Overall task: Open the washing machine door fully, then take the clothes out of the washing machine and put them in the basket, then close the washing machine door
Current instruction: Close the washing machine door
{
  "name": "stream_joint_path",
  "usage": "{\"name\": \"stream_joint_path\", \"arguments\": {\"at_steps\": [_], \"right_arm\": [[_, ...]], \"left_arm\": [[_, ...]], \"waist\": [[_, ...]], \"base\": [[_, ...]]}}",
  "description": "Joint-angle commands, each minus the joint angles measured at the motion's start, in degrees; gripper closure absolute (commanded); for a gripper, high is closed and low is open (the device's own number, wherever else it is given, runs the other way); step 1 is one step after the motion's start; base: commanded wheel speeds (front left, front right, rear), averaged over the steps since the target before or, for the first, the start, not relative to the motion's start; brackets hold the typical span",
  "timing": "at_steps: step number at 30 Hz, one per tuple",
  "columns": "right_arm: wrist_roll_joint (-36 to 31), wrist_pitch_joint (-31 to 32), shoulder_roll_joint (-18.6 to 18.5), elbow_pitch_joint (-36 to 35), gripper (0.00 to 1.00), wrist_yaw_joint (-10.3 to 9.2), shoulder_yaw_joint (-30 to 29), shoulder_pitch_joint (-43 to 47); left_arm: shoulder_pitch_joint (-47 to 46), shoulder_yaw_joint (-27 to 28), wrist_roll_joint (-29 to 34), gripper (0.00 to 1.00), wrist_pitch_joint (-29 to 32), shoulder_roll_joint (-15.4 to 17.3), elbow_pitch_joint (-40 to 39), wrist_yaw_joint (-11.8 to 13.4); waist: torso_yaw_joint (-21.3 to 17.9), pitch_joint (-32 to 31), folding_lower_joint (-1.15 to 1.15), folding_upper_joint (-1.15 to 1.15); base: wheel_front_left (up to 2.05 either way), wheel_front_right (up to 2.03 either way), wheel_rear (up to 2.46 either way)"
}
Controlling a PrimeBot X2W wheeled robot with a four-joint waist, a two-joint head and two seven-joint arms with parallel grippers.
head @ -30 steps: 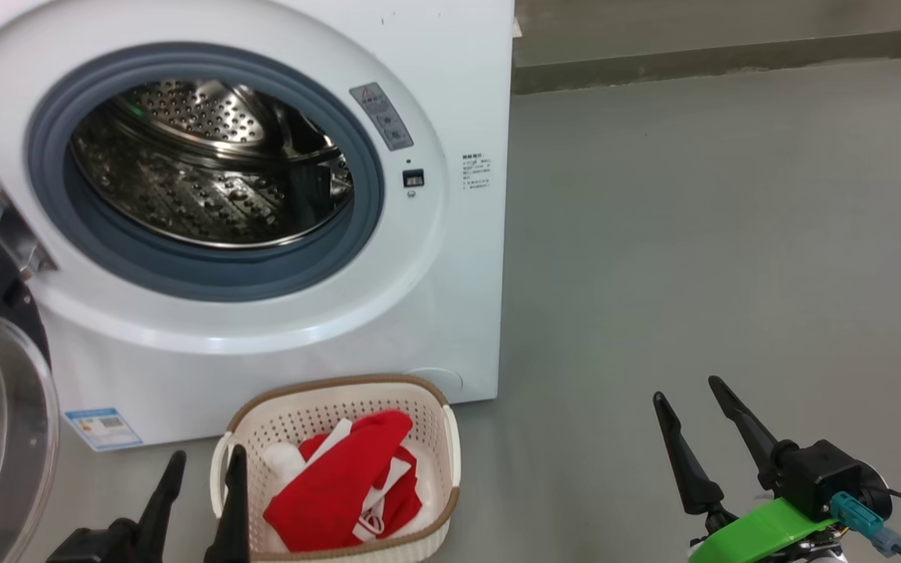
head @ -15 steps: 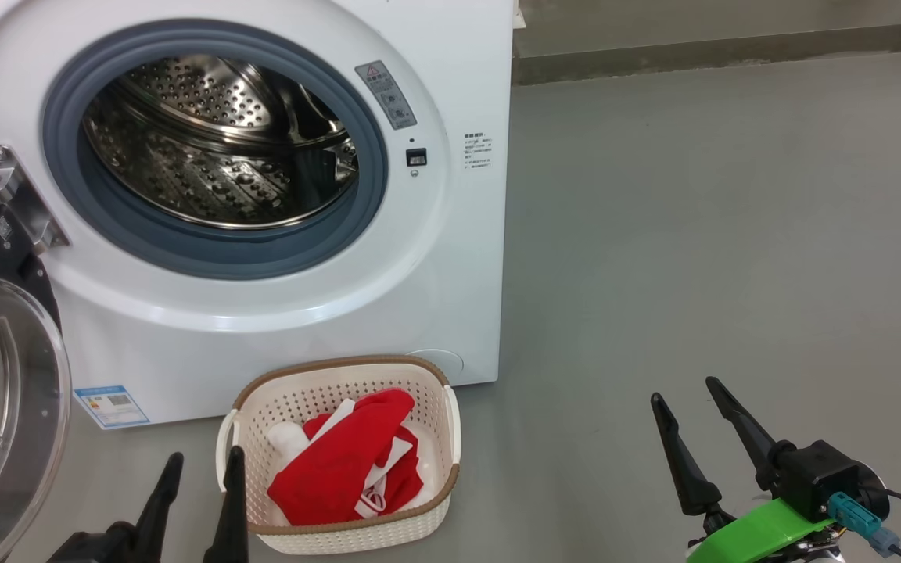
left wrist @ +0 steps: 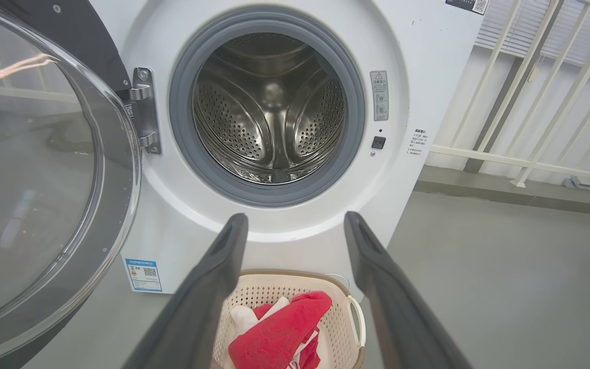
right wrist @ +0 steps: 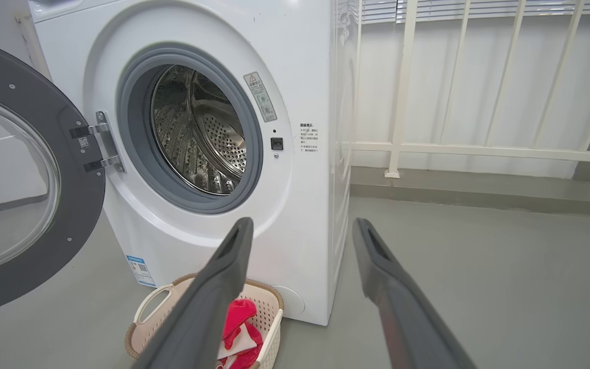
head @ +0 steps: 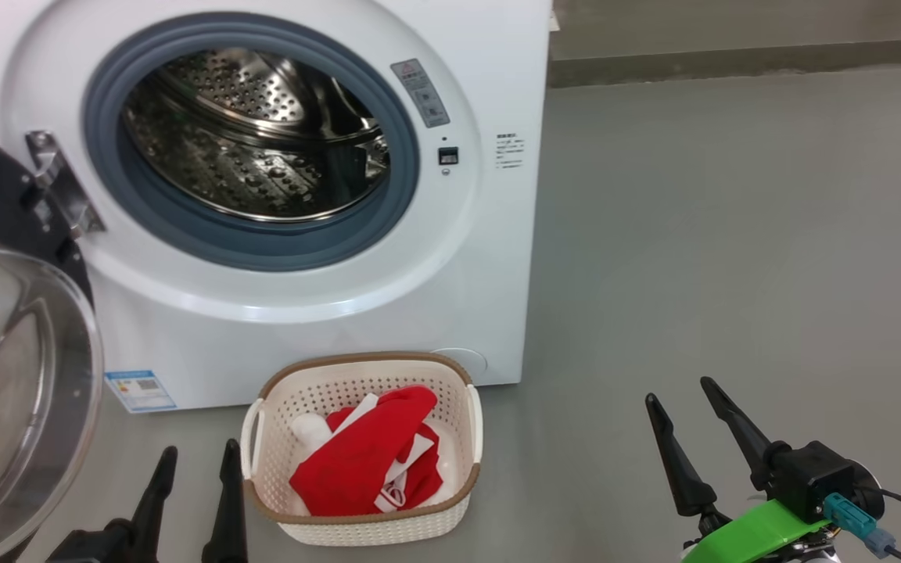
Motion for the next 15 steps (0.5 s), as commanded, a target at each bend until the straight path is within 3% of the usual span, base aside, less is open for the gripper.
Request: {"name": "stream_joint_path", "arguments": {"at_steps": [1, 15], "right_arm": [[0.4, -0.4, -0.3, -1.6, 0.0, 0.36, 1.7, -1.8], [1.2, -0.4, -0.2, -2.0, 0.0, 0.36, 5.1, -3.5]], "left_arm": [[-1.4, 1.7, 0.9, 0.0, 0.2, 1.0, -2.1, 0.5], [-0.9, 2.3, 1.7, 0.0, 2.1, 2.2, -6.4, 2.9]], "waist": [[1.6, -0.1, 0.0, 0.0], [10.0, -0.2, 0.0, 0.0]], "base": [[0.0, 0.0, 0.0], [0.0, 0.0, 0.0]]}}
